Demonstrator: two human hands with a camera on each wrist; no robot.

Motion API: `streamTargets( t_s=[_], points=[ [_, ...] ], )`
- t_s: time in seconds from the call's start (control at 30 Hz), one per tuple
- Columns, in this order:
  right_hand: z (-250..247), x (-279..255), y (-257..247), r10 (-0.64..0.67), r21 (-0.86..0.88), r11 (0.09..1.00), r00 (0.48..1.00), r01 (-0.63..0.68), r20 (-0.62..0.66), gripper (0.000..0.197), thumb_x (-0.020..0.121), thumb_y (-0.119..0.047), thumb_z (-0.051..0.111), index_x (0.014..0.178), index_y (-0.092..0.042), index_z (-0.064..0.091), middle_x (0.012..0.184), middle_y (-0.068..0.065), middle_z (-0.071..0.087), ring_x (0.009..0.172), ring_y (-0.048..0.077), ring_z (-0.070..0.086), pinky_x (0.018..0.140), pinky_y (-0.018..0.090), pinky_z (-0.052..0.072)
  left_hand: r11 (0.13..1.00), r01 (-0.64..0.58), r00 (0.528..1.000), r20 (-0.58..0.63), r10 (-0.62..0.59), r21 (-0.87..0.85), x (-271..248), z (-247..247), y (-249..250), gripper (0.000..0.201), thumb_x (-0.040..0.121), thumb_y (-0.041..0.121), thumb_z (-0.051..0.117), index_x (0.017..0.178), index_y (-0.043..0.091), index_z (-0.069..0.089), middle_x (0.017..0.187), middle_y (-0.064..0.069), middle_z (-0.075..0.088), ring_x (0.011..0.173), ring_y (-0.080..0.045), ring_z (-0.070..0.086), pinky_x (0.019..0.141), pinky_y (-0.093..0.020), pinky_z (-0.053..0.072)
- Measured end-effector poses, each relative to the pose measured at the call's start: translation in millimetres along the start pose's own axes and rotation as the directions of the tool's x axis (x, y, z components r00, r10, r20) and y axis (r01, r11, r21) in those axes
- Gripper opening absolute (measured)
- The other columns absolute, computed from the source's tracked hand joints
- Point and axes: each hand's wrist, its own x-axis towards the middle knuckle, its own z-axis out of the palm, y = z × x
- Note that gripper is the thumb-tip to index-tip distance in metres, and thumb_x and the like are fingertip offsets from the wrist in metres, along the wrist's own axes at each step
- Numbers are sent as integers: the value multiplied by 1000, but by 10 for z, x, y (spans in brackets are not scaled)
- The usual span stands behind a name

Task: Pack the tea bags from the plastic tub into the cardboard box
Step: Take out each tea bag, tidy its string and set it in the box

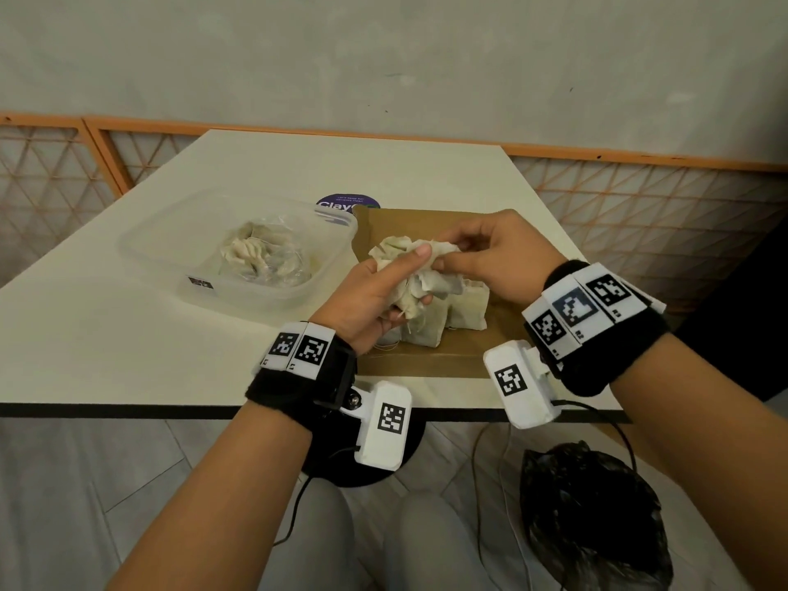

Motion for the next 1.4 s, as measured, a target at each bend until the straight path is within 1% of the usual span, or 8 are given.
streamTargets(
  t_s=[0.23, 0.47, 0.63, 0.77, 0.93, 1.1, 1.3, 1.4],
  points=[
    [-311, 76, 241, 127, -115, 983, 979, -146, -158, 12, 78, -20, 72, 87, -12, 70, 83, 5, 66, 77, 15, 57, 78, 32, 47, 986, 4, 993, -118, -24, -169, 21, -27, 29, 17, 95, 29, 52, 90, 14, 58, 76, 1, 59, 51, -5, 49, 32, -12, 27],
    [-634, 12, 424, 227, -317, 907, 955, -279, -192, 11, 81, -18, 68, 90, -11, 68, 82, 3, 62, 78, 17, 54, 68, 26, 40, 911, -13, 997, -81, -22, -412, 52, -93, 29, 22, 99, 29, 43, 87, 14, 53, 75, 0, 53, 52, -3, 47, 30, -10, 28],
    [-584, -55, 320, 327, -156, 934, 945, -320, 23, 7, 77, -18, 73, 81, -21, 68, 74, -4, 66, 65, 6, 58, 56, 16, 43, 927, -9, 996, -87, -26, -375, 69, -96, 25, 21, 98, 30, 45, 87, 14, 54, 75, 0, 54, 53, -3, 48, 32, -11, 28],
    [-383, -13, 337, 476, -131, 879, 852, -458, 218, 12, 75, -9, 74, 83, -15, 66, 65, 2, 62, 46, 6, 53, 45, 15, 45, 930, -5, 995, -94, -32, -366, 71, -87, 21, 20, 98, 30, 45, 88, 15, 54, 74, 1, 55, 52, -3, 48, 32, -11, 29],
    [-209, 51, 375, 558, -173, 830, 783, -530, 275, 13, 79, -3, 69, 87, -11, 62, 71, 4, 57, 57, 10, 52, 45, 12, 50, 942, -7, 995, -99, -28, -336, 73, -89, 14, 20, 98, 30, 46, 87, 15, 54, 72, 1, 56, 52, -3, 48, 32, -11, 28],
    [-117, 122, 384, 530, -252, 841, 822, -478, 209, 6, 83, -11, 67, 86, -11, 62, 84, 9, 63, 78, 22, 62, 78, 33, 55, 946, -12, 995, -94, -20, -324, 84, -96, 2, 20, 97, 30, 46, 87, 14, 54, 73, 0, 56, 52, -4, 49, 32, -11, 29],
    [-228, 6, 306, 305, -397, 873, 952, -283, -6, 17, 79, -16, 69, 93, -16, 60, 78, -4, 57, 77, 15, 56, 68, 24, 49, 948, -14, 997, -76, -11, -318, 70, -108, 0, 20, 97, 30, 46, 87, 14, 54, 73, 0, 57, 54, -4, 48, 33, -11, 29],
    [-253, -310, 226, 206, -380, 914, 970, -142, 132, 4, 84, -20, 65, 87, -23, 64, 79, -9, 59, 73, 6, 54, 63, 15, 40, 945, -14, 997, -76, -12, -326, 64, -104, 0, 20, 97, 29, 46, 87, 14, 55, 74, 0, 56, 54, -5, 48, 33, -11, 29]
  ],
)
